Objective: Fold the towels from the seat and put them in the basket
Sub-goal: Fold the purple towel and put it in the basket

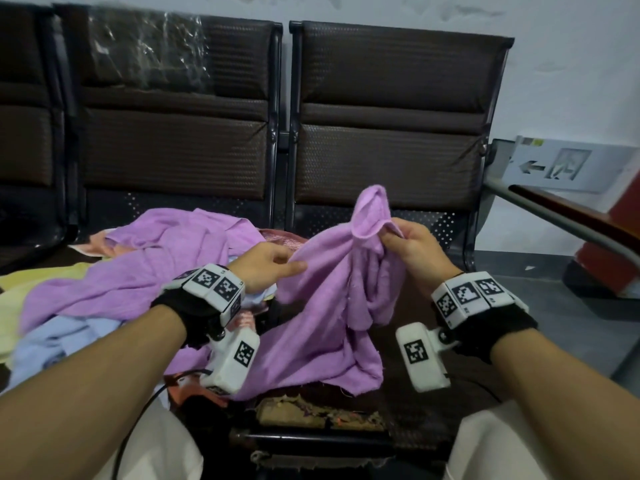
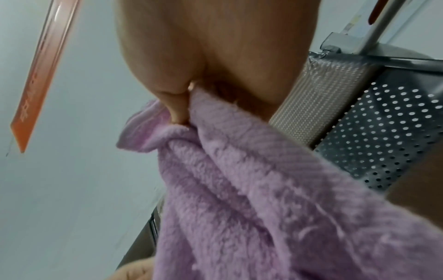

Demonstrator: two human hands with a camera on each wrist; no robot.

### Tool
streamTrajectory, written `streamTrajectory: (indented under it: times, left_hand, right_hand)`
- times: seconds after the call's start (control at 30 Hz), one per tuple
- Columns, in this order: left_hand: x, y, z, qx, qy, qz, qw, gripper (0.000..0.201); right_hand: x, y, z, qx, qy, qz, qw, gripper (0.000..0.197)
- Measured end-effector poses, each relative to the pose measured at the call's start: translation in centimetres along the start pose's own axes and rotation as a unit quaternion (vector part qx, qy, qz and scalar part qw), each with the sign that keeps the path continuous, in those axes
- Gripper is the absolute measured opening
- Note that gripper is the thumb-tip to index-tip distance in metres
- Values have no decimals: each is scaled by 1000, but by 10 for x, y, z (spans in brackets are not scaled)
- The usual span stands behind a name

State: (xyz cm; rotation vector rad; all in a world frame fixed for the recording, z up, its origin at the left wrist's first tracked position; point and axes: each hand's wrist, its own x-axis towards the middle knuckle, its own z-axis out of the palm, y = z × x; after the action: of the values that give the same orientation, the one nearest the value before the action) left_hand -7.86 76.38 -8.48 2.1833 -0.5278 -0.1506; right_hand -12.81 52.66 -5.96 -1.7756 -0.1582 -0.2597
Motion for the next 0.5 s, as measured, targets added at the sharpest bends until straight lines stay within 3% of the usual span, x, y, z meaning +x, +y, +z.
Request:
streamTrajectory:
  times: [0.1,0.23,0.27,0.33,0.5]
  left_hand:
    - [1,-1,-1,-36,18,-7,999,30]
    - [5,15,4,-137,91,6,986,34]
    - [5,21,5,-160,110,3,981,37]
    - [4,31,6,-204,129,-10,970,38]
    - [3,44,8,-313,144,-53,937,31]
  right_hand:
    - [6,4,-13,32,65,-8,997,31]
    - [14,19,-21,-65,152,50,985,15]
    - [14,23,-19,-76,150,83,982,9]
    - [12,24,-12,-68,129,132,981,18]
    - [3,-3,6,46,71,105,991,20]
